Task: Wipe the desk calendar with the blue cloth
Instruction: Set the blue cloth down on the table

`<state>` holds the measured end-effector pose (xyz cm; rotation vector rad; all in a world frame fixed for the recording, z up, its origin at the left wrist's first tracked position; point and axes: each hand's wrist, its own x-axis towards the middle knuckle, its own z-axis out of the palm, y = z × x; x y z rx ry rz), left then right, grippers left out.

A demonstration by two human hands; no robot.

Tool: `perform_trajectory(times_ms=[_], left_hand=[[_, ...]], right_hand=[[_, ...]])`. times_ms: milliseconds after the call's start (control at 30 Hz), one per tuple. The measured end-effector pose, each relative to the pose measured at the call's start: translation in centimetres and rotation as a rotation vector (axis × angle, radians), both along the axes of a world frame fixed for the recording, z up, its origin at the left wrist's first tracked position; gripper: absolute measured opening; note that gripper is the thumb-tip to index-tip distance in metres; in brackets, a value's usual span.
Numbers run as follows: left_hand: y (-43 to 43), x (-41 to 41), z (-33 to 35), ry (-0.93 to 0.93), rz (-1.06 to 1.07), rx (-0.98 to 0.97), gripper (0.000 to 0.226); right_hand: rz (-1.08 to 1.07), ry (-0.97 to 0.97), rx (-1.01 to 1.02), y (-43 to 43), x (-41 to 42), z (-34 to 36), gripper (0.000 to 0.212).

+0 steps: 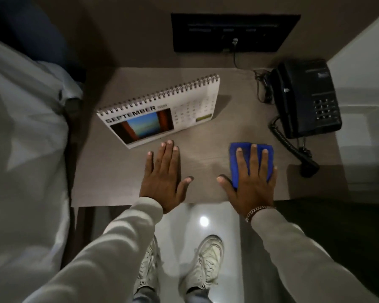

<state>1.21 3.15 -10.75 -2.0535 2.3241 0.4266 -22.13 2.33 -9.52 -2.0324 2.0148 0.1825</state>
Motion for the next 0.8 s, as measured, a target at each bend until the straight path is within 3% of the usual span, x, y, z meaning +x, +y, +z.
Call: perform_trajectory(times_ms=[133,233,300,367,467,633,800], left_hand=[[1.8,1.3,3.5,0.341,0.208,0.022,0.078],[2.9,2.1,7.1,0.706,0.536,-0.134,0.071],[2.0,2.8,9.0,0.805,0.789,-0.239,0.065],[-0.1,4.2,10.7,0.879,0.971,-0.227,0.054],[-3.3,5.5,13.2,1.068,1.069,-0.209,0.042],[-6.0,7.5,14.4,1.118,1.205,-0.034,0.087],[-10.2,9.2,15.8,1.072,1.192,-0.033,0.097]], right_hand=[[-0.123,-0.14,0.064,-1.9,0.9,3.7,0.08],[-0.37,-0.548,-0.107,-5.0,2.8,7.9,0.067],[-0.526,-0.856,-0.127,-7.6,4.6,10.0,0.061],[-0.573,-1.028,-0.149,-10.1,6.7,11.5,0.053],[-0.59,-1.213,-0.131,-12.5,9.0,12.5,0.042],[-0.709,-1.463,-0.075,-13.0,10.1,13.2,0.038],[-0.69,-1.534,-0.078,-13.8,11.0,13.4,0.01]])
